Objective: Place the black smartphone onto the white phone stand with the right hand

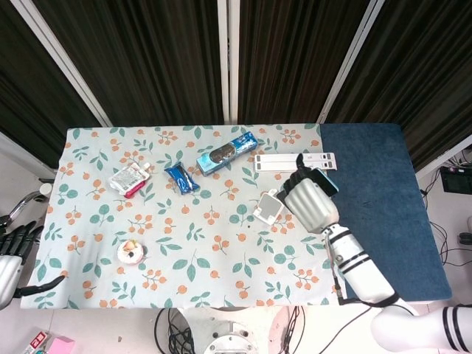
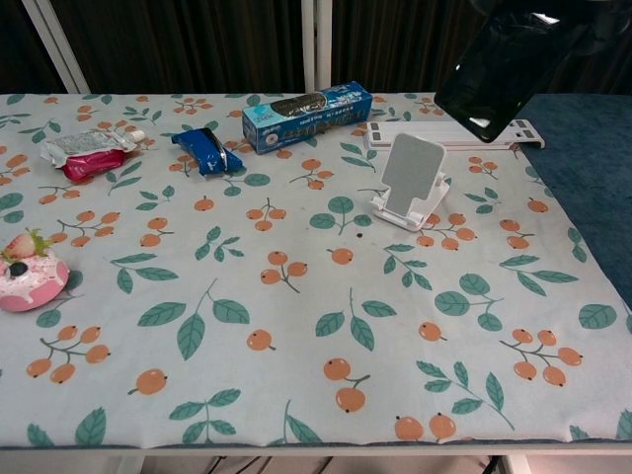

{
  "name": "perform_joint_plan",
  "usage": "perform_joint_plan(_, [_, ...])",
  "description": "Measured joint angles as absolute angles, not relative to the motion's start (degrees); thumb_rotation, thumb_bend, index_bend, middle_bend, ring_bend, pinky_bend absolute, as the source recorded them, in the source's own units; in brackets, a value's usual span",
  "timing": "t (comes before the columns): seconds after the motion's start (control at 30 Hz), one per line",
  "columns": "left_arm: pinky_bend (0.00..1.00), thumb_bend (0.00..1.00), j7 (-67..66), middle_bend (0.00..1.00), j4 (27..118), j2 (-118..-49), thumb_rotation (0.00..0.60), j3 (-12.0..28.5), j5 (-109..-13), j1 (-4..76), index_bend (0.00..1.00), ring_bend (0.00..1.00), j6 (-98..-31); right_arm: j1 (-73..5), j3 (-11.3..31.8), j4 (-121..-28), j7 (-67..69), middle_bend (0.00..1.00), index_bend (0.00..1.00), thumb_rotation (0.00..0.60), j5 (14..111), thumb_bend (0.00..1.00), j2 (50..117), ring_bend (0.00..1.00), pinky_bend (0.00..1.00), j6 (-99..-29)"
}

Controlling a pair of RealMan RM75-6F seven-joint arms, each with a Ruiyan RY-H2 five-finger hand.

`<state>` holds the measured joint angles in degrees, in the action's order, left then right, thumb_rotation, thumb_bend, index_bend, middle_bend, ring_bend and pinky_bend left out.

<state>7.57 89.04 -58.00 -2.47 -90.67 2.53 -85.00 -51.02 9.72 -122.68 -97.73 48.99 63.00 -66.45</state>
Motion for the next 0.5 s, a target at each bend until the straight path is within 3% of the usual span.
perform_joint_plan(0.3, [0.12, 0.00, 8.52, 0.00, 88.21, -58.23, 0.208, -2.49, -90.37, 2.59, 0.05, 0.00, -84.61, -65.07, 8.95, -120.46, -108.11, 0.41, 0.63, 0.600, 33.25, 0.18, 68.92, 0.43, 0.12, -67.89])
perform_joint_plan(0.5, [0.12, 0.00, 8.83, 0.00, 87.85, -58.49, 0.207, -2.58, -90.53, 2.59, 0.05, 0.00, -84.64, -68.74, 5.82, -118.44, -109.24, 0.41, 0.63, 0.600, 29.34, 0.18, 71.68, 0.43, 0.12, -69.37])
